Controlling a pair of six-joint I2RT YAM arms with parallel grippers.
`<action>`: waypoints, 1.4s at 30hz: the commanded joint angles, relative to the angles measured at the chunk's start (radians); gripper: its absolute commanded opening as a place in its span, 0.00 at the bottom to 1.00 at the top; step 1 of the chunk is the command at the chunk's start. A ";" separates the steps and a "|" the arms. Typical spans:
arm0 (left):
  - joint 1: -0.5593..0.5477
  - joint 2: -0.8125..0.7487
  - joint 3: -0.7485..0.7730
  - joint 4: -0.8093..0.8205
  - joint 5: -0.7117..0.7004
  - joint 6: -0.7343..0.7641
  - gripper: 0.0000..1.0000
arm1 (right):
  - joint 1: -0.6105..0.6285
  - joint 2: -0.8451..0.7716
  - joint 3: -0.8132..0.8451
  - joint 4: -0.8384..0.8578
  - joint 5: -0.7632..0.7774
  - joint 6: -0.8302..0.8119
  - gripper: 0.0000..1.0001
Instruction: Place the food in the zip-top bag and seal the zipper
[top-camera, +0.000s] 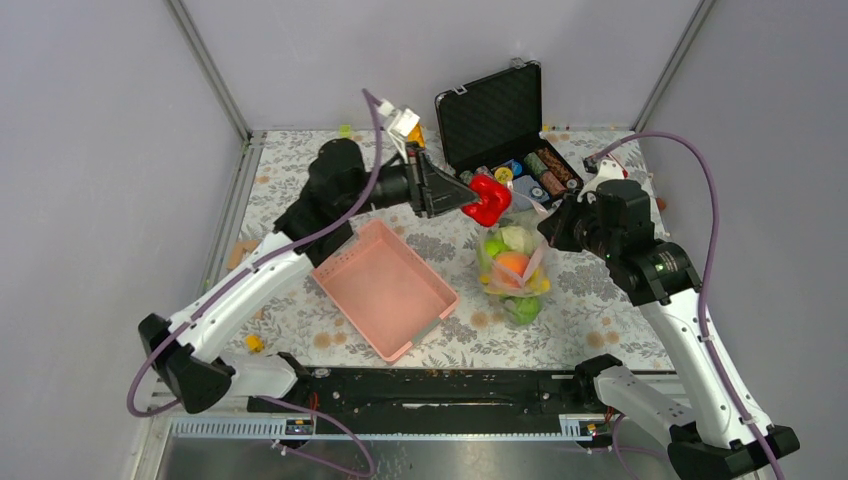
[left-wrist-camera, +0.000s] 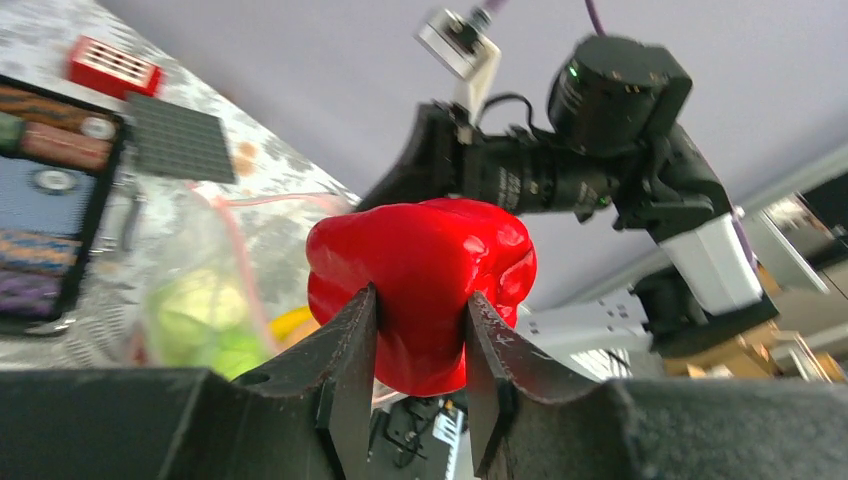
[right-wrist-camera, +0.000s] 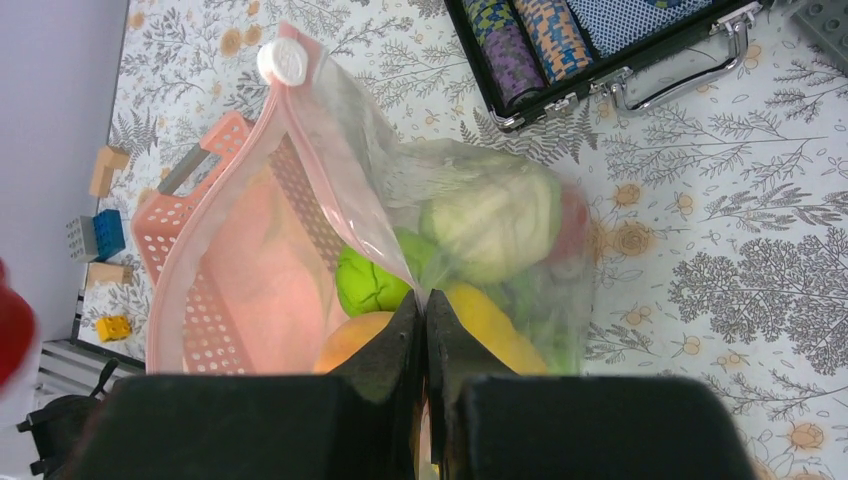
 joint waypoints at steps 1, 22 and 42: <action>-0.063 0.058 0.091 0.076 0.182 0.044 0.00 | 0.001 -0.008 0.068 -0.013 -0.012 0.005 0.04; -0.119 0.261 0.097 -0.061 -0.018 0.129 0.00 | 0.001 -0.022 0.081 -0.027 -0.005 0.006 0.05; -0.320 0.381 0.253 -0.312 -0.626 0.250 0.06 | 0.000 -0.012 0.108 -0.029 -0.125 0.024 0.05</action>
